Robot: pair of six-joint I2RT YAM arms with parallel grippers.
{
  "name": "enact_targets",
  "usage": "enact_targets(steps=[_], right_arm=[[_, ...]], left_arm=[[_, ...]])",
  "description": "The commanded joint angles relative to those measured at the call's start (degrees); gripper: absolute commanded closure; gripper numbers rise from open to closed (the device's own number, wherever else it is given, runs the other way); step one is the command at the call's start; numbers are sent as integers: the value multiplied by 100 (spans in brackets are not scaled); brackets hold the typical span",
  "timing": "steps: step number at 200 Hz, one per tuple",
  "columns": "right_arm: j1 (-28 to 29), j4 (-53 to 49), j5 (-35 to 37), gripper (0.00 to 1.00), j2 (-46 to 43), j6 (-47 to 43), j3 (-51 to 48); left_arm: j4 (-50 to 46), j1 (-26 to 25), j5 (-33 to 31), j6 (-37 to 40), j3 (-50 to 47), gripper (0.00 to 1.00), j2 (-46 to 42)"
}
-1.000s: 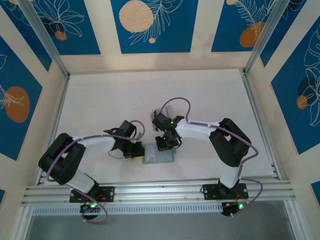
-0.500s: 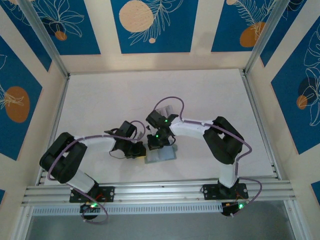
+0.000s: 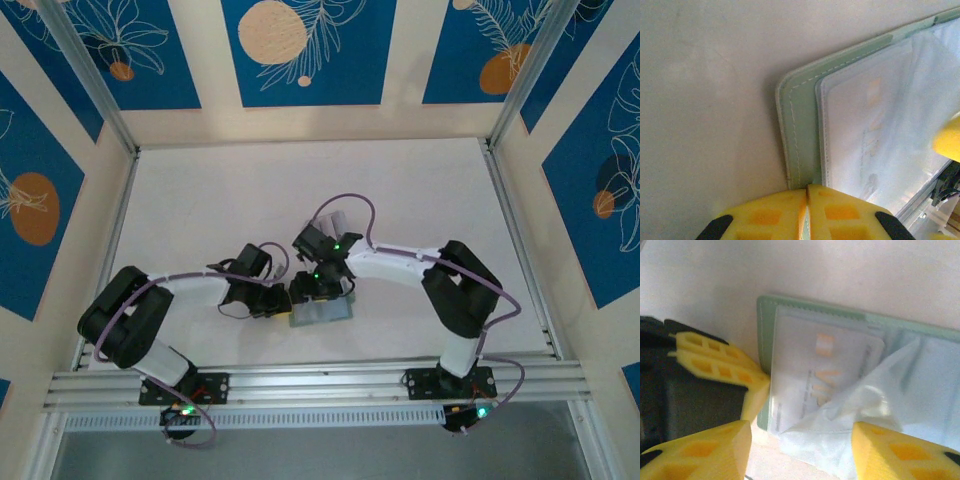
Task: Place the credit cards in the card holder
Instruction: Flip over the card slot in the card holder.
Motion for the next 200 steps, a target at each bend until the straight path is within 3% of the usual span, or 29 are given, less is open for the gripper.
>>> enact_targets(steps=[1, 48, 106, 137, 171, 200], right_arm=[[41, -557, 444, 40, -317, 245, -162], [-4, -310, 195, 37, -144, 305, -444], [-88, -452, 387, 37, -31, 483, -387], [-100, -615, 692, 42, -184, 515, -453], [-126, -746, 862, 55, -357, 519, -500], [-117, -617, 717, 58, -542, 461, -525]], left_arm=[[299, -221, -236, -61, -342, 88, 564], [331, -219, -219, -68, -358, 88, 566], [288, -212, -263, -78, -416, 88, 479], [305, -214, -264, -78, -420, 88, 505], [296, -209, -236, -78, -381, 88, 513], [408, -212, -135, -131, -390, 88, 539]])
